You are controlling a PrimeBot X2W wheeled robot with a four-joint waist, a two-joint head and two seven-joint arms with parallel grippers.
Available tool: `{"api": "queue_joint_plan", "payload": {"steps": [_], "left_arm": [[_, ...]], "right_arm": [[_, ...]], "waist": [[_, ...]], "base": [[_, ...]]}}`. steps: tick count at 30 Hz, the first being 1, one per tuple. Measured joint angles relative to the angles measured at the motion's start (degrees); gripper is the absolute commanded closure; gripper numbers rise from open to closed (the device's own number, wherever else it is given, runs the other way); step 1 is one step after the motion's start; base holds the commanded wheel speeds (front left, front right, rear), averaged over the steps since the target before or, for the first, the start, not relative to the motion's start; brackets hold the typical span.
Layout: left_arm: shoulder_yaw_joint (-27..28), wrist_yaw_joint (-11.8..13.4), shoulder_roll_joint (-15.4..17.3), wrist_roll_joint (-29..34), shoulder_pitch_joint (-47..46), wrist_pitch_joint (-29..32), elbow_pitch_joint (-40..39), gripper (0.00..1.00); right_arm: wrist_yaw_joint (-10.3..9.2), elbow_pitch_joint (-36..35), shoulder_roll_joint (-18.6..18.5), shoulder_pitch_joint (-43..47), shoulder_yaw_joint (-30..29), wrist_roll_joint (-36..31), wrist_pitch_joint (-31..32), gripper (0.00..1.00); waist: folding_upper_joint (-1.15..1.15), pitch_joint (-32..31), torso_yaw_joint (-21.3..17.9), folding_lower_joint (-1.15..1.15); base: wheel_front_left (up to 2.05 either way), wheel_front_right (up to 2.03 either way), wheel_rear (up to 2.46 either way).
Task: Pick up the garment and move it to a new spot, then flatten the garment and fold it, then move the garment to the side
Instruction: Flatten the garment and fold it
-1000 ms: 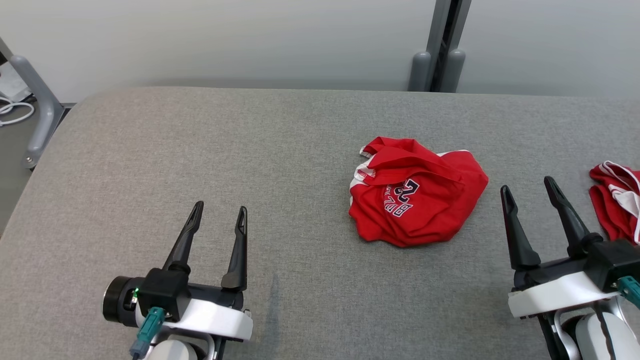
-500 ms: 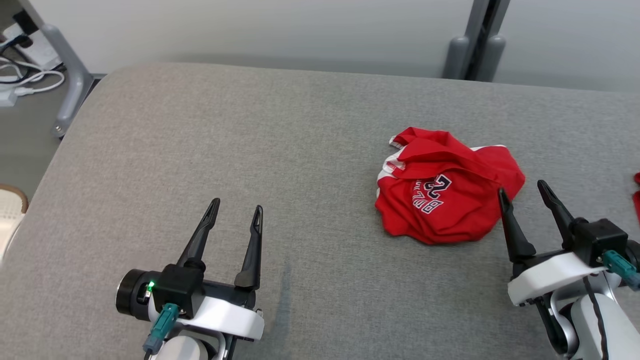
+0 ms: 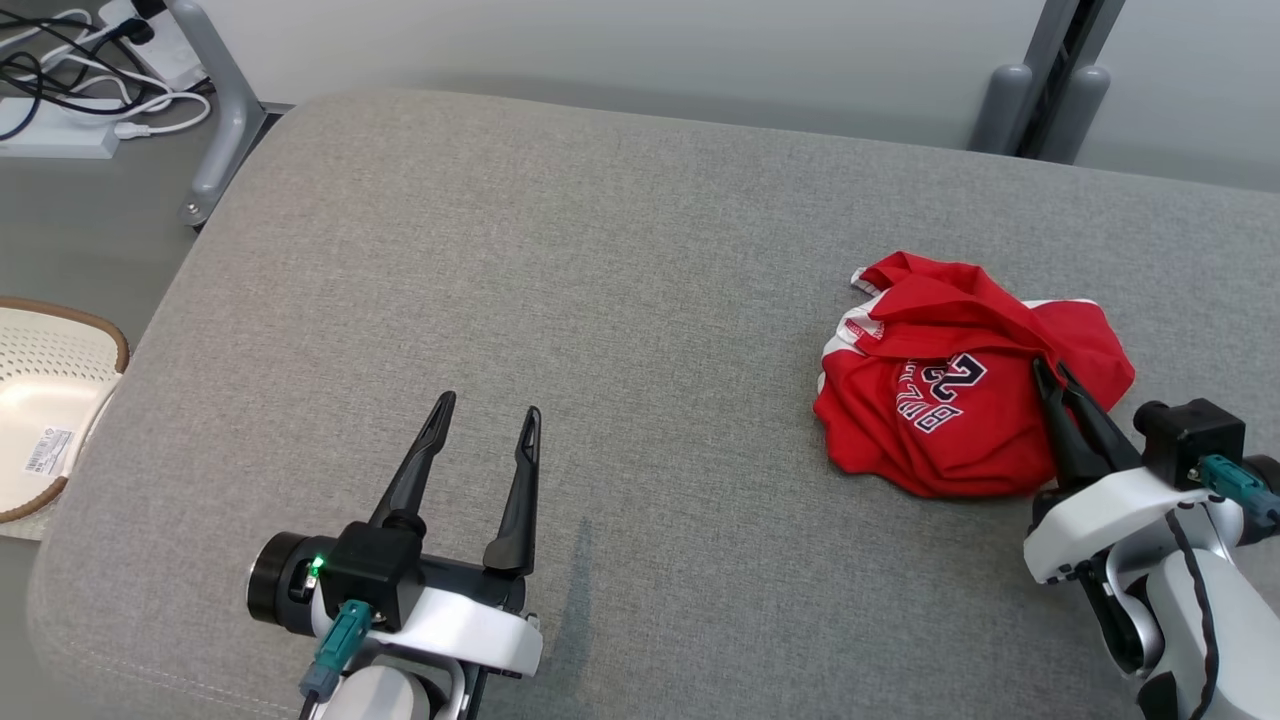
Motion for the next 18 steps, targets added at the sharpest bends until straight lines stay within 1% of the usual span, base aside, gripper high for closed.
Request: {"api": "queue_joint_plan", "payload": {"steps": [4,9,13,18], "left_arm": [[-0.2,0.4,0.0,-0.4,0.0,0.0,0.0,0.00],[-0.7,0.7,0.0,-0.7,0.1,0.0,0.3,0.00],[-1.4,0.9,0.0,-1.2,0.3,0.0,0.2,0.00],[-2.1,1.0,0.0,-2.0,1.2,0.0,0.4,0.00]], "right_arm": [[0.00,-0.3,-0.6,-0.8,1.1,0.4,0.0,1.00],[0.00,-2.0,-1.4,-2.4,4.4,0.7,0.0,1.00],[0.00,-2.4,-1.8,-6.2,10.7,1.0,0.3,1.00],[0.00,-3.8,-1.1,-14.5,21.2,3.2,3.1,1.00]], "waist": [[0.00,-0.5,0.5,0.00],[0.00,-1.6,0.8,0.00],[0.00,-2.8,1.4,0.00],[0.00,-4.3,2.6,0.00]], "base": [[0.00,0.00,0.00],[0.00,0.00,0.00],[0.00,0.00,0.00],[0.00,0.00,0.00]]}}
